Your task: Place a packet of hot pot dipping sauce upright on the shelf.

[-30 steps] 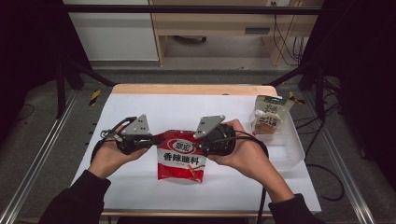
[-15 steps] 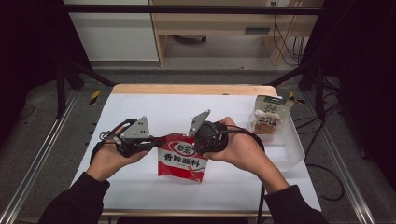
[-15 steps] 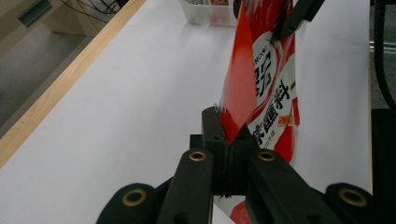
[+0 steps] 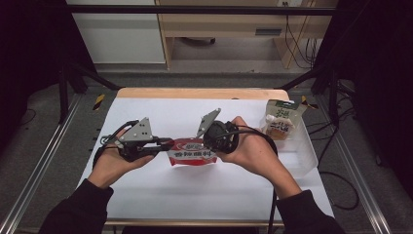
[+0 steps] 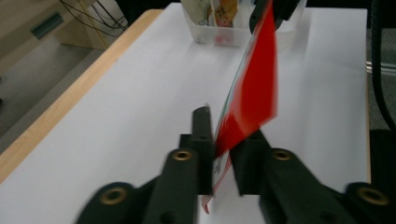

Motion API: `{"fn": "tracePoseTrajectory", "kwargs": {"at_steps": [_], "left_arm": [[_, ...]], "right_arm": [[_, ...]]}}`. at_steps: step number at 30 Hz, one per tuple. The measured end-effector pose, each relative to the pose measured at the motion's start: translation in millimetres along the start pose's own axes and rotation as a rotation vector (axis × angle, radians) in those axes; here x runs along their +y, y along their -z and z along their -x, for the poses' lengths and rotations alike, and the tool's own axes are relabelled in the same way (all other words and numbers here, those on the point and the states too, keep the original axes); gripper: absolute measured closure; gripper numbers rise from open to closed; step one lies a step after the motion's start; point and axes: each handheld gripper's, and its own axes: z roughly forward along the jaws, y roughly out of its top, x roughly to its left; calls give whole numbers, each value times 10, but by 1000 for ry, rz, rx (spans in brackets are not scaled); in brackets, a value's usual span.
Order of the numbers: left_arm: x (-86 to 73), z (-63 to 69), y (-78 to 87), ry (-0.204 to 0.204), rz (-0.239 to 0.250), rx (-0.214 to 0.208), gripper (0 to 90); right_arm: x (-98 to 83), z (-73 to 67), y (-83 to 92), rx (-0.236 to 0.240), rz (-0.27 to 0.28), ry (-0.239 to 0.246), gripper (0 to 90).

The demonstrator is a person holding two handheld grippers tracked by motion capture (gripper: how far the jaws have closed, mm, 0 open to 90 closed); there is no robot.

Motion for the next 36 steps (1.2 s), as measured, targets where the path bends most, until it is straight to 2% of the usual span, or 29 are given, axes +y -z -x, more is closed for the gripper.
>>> {"fn": "tracePoseTrajectory", "kwargs": {"at_steps": [2,4,6,9,12,14,17,18,21,24,31,36], "left_arm": [[-12,-21,21,26,20,17,588],[-40,-28,42,35,33,26,534],[-77,-5,53,34,20,47,453],[-184,85,30,26,-9,34,389],[-335,178,-29,25,-58,71,302],[-449,195,-74,46,-87,93,255],[-627,150,-137,122,-104,125,202],[-698,135,-157,148,-105,144,186],[-850,97,-190,190,-101,184,158],[-994,69,-218,257,-66,203,143],[-1196,88,-240,310,-46,240,123],[-1315,108,-211,322,-64,262,116]], "right_arm": [[11,39,26,-8,-15,2,900],[14,86,56,-13,-28,1,900],[3,149,91,-20,-35,-1,900],[-24,212,133,-33,-34,-7,900],[-74,260,186,-40,-22,-21,900],[-105,278,205,-48,-17,-31,900],[-145,305,220,-61,-12,-39,900],[-158,314,227,-68,-15,-43,900],[-203,346,258,-73,-12,-49,900],[-244,380,303,-82,-8,-58,900],[-291,434,471,-105,14,-75,900],[-280,457,613,-132,11,-62,900]]}}
